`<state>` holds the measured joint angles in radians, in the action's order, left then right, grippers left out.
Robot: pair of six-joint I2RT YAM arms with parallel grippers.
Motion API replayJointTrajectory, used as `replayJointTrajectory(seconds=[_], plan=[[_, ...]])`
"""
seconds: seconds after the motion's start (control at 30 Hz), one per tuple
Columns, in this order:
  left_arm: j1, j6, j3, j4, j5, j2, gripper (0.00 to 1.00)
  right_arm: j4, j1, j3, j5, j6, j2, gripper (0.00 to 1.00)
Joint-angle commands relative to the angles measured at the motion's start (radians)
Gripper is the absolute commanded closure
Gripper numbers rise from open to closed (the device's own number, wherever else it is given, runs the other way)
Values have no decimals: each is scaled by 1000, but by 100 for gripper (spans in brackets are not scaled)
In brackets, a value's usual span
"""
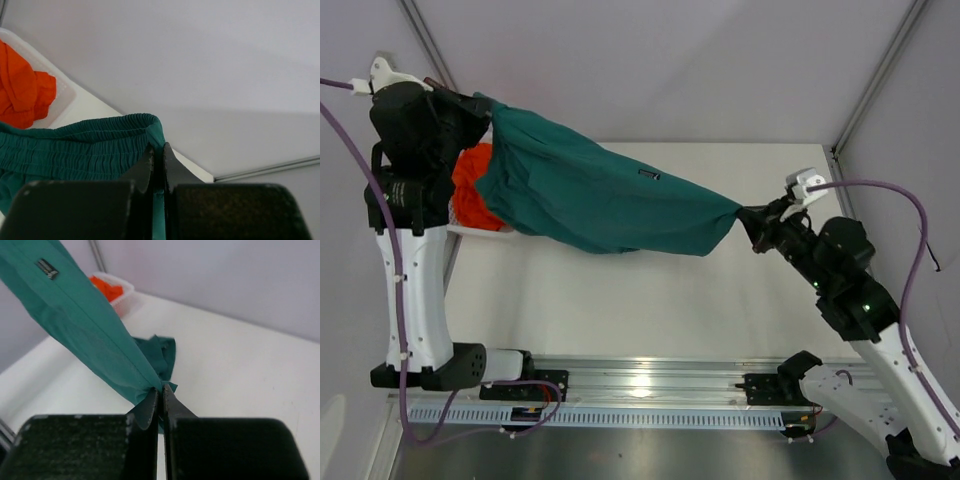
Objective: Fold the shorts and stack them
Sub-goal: Flatten the shorts out
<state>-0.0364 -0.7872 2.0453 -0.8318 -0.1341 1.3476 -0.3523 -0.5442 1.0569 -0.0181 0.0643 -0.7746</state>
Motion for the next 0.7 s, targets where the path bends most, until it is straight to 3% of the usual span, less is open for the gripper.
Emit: replayJointTrajectory(seconds=[0.0,0.2,0.5,0.67], plan=[[15,-40,13,114,42,-119,100,67,4,60,-120,-27,79,100],[15,-69,-54,198,103,-252,100,18,1,155,-229,-37,164,100],[15,-135,-235,447,188,-416,100,-16,3,397,-123,-90,123,100],[15,-147,-243,468,166,-343,100,36,1,437,-10,-89,-7,100]])
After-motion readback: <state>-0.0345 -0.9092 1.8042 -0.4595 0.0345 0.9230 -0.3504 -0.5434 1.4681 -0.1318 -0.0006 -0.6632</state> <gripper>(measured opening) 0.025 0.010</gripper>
